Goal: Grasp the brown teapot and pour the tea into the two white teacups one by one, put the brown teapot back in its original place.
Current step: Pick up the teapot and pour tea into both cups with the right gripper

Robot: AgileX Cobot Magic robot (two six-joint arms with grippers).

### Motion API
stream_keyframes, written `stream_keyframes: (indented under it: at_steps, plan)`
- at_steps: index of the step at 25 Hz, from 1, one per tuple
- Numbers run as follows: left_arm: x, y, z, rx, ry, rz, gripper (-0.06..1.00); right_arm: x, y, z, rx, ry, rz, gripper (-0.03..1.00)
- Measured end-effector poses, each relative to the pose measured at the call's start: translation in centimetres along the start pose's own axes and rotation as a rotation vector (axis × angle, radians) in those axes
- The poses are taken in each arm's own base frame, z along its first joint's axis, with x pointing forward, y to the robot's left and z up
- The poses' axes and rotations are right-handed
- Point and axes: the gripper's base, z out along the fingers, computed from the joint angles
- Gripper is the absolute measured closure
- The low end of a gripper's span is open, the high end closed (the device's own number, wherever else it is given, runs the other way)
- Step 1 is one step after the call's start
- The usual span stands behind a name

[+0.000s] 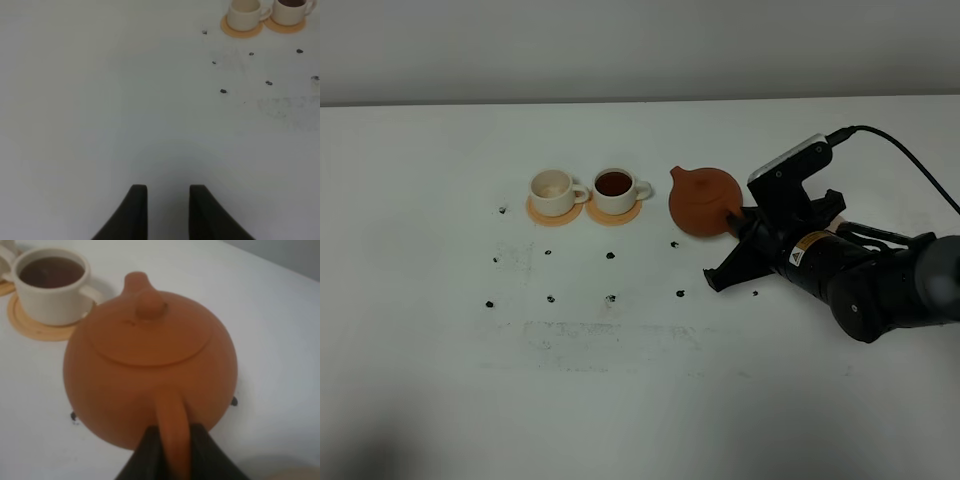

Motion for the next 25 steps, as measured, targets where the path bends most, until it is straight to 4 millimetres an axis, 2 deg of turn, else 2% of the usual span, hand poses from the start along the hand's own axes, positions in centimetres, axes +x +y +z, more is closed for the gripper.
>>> stream_keyframes:
  at_steps: [17, 25]
  plan:
    - [0.0, 0.0, 0.0, 0.0, 0.0, 0.0, 0.73, 1.6, 0.4, 1.1, -0.005, 0.026, -0.001, 0.88]
    - [0.0, 0.0, 0.0, 0.0, 0.0, 0.0, 0.73, 1.3, 0.3, 1.0, -0.007, 0.013, -0.008, 0.88]
